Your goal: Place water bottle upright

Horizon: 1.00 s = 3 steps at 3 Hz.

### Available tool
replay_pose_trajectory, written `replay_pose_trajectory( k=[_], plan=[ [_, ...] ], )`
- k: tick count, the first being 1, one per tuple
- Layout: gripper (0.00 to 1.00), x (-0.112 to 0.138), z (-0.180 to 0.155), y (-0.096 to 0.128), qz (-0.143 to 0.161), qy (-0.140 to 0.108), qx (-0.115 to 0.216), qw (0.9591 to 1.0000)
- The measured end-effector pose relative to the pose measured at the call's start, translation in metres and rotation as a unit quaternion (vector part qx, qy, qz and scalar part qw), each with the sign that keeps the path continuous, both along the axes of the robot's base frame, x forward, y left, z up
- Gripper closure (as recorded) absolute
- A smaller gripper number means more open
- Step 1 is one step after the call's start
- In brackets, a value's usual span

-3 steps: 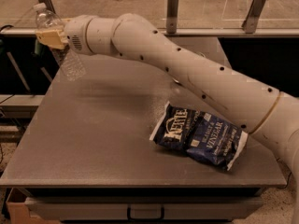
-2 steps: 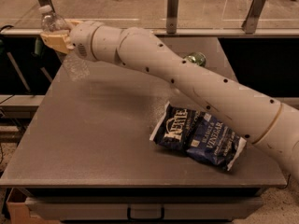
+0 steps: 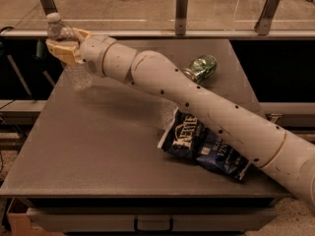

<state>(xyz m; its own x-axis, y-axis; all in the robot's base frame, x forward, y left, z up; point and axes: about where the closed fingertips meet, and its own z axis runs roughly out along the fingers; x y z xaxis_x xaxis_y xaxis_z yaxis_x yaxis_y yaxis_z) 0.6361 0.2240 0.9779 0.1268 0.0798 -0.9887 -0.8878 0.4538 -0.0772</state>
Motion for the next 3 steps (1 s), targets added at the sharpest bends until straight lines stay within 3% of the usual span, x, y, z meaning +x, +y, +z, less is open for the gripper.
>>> replay_pose_trajectory(
  k=[3],
  plan=[
    [1.0,-0.017,-0.014,-0.009,0.019,0.017,-0.037,0.999]
  ],
)
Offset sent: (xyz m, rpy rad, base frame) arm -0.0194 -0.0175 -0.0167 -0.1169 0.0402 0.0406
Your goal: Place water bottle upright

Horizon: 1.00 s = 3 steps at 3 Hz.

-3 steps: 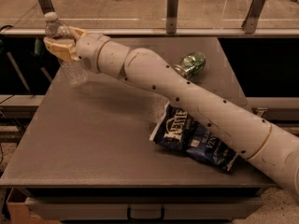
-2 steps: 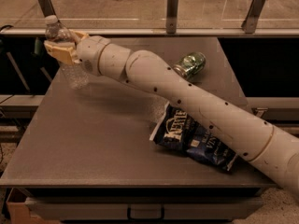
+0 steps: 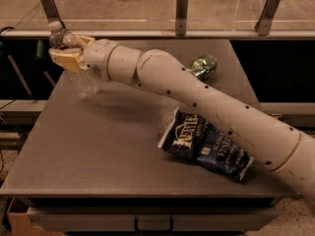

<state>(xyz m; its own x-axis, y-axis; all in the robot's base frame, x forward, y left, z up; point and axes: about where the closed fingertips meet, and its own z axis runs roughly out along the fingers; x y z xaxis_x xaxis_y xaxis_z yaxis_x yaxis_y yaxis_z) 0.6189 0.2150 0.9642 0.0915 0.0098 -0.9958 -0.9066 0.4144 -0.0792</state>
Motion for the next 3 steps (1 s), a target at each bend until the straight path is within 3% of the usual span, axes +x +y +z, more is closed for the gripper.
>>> replay_pose_trajectory(
  k=[1,2,3],
  plan=[
    [1.0,-0.004,-0.005,0.002,0.003,0.004,0.0,1.0],
    [0.83,-0.007,-0.01,0.003,0.002,0.009,0.007,0.9999],
    [0.59,-0.015,-0.017,0.002,-0.003,0.016,0.012,0.9998]
  ],
)
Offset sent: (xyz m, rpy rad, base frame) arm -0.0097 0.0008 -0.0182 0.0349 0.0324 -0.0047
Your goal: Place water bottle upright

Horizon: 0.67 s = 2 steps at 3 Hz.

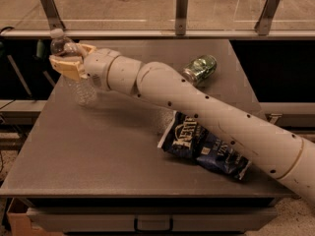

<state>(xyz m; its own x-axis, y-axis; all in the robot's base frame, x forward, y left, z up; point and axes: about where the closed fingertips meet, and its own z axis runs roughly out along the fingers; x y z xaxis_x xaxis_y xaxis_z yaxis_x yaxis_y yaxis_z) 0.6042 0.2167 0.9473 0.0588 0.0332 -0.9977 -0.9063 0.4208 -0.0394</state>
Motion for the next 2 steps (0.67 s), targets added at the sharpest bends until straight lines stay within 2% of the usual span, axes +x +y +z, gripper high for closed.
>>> replay_pose_trajectory(
  k=[2],
  plan=[
    [0.13,-0.0068,-0.0045,-0.0028,-0.005,0.006,0.0,1.0]
  ],
)
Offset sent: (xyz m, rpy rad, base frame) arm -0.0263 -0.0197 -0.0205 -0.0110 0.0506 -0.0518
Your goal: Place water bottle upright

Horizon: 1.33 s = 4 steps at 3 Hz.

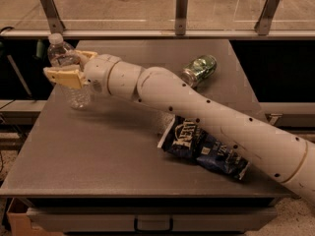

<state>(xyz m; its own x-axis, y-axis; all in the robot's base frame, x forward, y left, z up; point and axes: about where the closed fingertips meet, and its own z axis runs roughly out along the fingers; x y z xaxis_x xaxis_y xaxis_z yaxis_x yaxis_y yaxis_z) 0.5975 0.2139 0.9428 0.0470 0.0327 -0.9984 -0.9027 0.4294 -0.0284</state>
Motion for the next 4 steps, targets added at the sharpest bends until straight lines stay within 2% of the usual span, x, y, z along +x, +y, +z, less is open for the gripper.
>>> replay_pose_trajectory(
  k=[1,2,3,4],
  plan=[
    [0.0,-0.008,-0.006,-0.006,-0.007,0.007,-0.004,0.9999],
    [0.0,-0.013,-0.012,-0.012,-0.013,0.014,-0.01,0.9998],
    [0.0,-0.028,-0.018,-0.042,-0.031,0.034,-0.032,0.9984],
    [0.0,-0.061,-0.014,-0.085,-0.048,0.051,-0.064,0.9955]
  ],
)
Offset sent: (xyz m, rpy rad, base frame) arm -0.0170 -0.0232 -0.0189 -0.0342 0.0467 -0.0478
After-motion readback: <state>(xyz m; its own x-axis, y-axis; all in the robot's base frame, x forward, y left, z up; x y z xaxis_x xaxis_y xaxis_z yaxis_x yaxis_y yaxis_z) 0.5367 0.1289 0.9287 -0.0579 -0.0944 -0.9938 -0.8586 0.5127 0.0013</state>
